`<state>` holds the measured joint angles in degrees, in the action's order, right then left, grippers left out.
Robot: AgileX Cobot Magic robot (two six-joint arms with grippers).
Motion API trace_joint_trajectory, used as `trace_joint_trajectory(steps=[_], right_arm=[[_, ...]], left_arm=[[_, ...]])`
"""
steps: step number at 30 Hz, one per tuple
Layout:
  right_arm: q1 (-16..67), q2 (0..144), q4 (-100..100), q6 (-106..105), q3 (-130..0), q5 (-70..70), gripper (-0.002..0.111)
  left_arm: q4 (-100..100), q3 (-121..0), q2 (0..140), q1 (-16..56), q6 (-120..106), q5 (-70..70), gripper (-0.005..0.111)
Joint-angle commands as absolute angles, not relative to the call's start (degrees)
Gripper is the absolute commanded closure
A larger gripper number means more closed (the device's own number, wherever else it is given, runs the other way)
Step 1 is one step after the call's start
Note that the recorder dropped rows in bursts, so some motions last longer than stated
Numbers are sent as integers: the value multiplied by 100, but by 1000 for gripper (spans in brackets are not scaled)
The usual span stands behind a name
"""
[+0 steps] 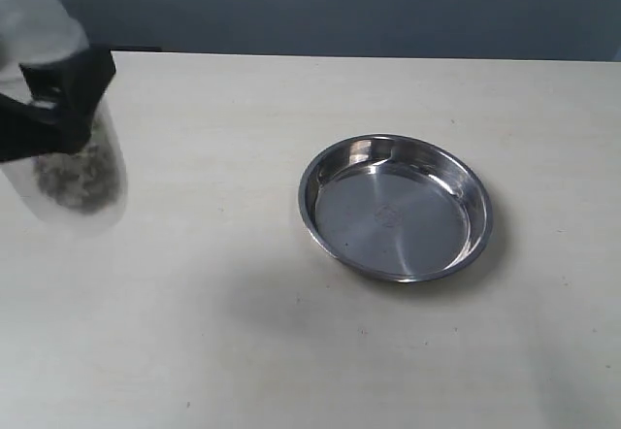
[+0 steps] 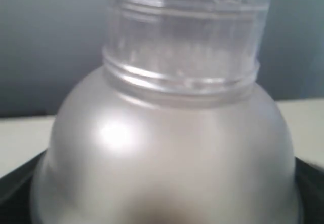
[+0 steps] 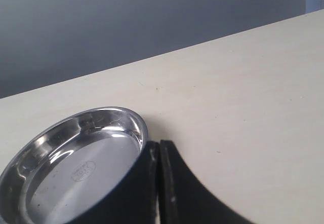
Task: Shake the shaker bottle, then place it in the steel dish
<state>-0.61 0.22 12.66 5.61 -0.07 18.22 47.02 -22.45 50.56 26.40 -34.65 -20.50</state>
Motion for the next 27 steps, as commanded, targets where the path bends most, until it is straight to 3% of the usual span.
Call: trace_joint_trajectory(steps=[1, 4, 5, 7, 9, 11, 12, 15, 17, 21, 22, 25, 27], right_arm=[[-51, 0, 1256, 525, 0, 1765, 109], [-63, 0, 1301, 525, 0, 1765, 109], [-63, 0, 1286, 525, 0, 1765, 109], [-49, 0, 1299, 525, 0, 1765, 109], [-49, 0, 1305, 525, 0, 1765, 109], [-60, 0, 1395, 525, 0, 1765, 109], [-60, 0, 1440, 525, 0, 1765, 109], [-49, 0, 1399, 525, 0, 1765, 109], [-49, 0, 1410, 525, 0, 1765, 109], [-60, 0, 1317, 525, 0, 1765, 109], [-49, 0, 1344, 525, 0, 1765, 109], [-60, 0, 1358, 525, 0, 1765, 109], [-60, 0, 1358, 525, 0, 1765, 109]], left_arm=[[2574, -2689, 4903, 2894, -3029, -993, 107], [4507, -2517, 4867, 2586, -2985, -2932, 107], [4355, -2579, 4867, 2586, -2807, -2627, 107], [2235, -2753, 4867, 2804, -2184, -1125, 107], [1180, -2604, 4920, 2839, -1640, -1293, 107], [3283, -2304, 5079, 2362, -1804, -2365, 107], [4113, -2273, 5121, 2284, -1744, -2244, 107], [1458, -2391, 5081, 2768, -1165, -623, 107], [475, -2188, 4974, 3029, -519, -1189, 107], [4556, -2002, 5080, 2164, -1631, -2948, 107], [4436, -2044, 5090, 2140, -1631, -2835, 107], [595, -2285, 5019, 2514, 0, -1444, 107], [-1465, -2318, 5011, 2707, 1041, -1327, 107]])
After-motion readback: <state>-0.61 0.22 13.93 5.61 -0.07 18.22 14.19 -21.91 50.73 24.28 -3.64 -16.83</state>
